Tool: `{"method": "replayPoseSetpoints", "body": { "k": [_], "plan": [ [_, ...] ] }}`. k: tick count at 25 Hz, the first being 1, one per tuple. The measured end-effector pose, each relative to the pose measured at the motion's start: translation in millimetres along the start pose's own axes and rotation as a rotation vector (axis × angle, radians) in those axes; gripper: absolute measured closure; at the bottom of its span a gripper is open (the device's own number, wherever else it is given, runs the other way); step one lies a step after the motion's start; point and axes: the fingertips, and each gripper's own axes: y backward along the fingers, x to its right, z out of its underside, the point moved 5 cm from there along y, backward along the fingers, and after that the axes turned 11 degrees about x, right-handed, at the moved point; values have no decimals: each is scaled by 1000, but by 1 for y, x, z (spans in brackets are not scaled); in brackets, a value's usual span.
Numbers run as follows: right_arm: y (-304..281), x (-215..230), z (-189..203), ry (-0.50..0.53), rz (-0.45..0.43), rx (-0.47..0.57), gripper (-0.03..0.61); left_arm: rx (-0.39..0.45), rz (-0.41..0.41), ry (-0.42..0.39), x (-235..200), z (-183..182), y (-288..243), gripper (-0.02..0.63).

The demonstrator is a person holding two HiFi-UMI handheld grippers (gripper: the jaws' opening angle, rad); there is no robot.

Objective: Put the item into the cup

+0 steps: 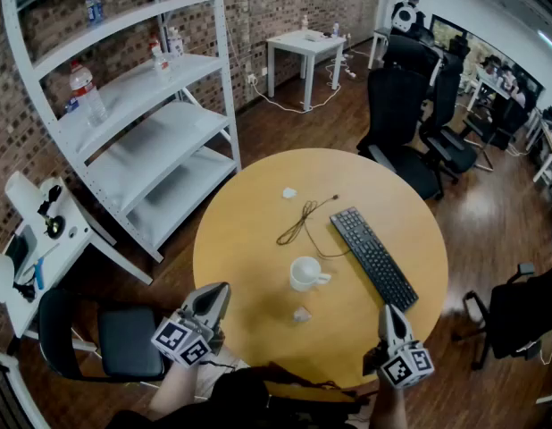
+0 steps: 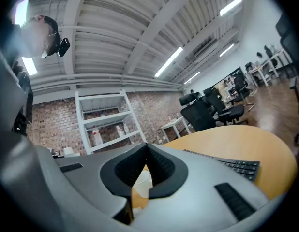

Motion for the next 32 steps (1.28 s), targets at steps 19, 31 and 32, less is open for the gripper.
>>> {"method": "replayPoseSetpoints", "body": {
  "k": [19, 31, 32],
  "plan": [
    [-80, -36, 190, 371, -271, -727, 327, -2, -179, -4, -21, -12, 64, 621],
    [-78, -23, 258, 485, -150, -888, 333, -4, -353, -18, -42, -22, 124, 621],
    [-77, -23, 258, 506, -140, -886, 360, -2, -354, -15, -44, -22, 125, 621]
  ]
}}
